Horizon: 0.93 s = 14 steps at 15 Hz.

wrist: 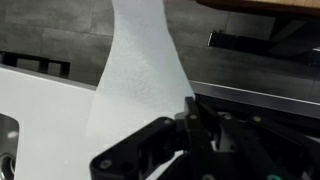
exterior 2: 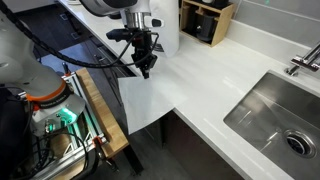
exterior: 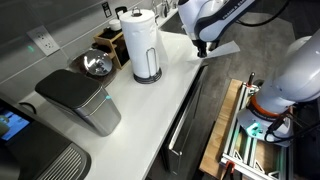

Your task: Remove a piece of paper towel from the paper towel roll and put it on the counter

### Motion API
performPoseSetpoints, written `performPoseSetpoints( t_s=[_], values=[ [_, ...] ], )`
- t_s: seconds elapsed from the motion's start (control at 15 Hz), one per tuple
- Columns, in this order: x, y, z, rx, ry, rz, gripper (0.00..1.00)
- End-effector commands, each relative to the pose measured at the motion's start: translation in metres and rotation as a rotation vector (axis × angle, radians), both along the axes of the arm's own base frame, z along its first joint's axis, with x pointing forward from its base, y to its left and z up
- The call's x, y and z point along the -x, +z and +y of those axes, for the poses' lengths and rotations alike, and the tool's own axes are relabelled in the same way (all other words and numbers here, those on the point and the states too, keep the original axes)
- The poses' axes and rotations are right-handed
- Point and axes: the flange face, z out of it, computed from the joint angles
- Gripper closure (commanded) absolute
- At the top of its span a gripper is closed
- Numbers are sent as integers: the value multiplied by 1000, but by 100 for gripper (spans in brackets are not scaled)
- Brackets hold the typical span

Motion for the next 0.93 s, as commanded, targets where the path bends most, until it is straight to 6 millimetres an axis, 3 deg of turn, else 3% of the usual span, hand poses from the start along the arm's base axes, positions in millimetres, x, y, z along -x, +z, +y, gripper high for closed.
performPoseSetpoints(
  t_s=[0.0,0.47,0.87],
  values=[
    [2,22,6,44,17,-59,95],
    [-37,69,4,140,93,-242,95],
    [-57,70,1,134,121,-470,95]
  ],
)
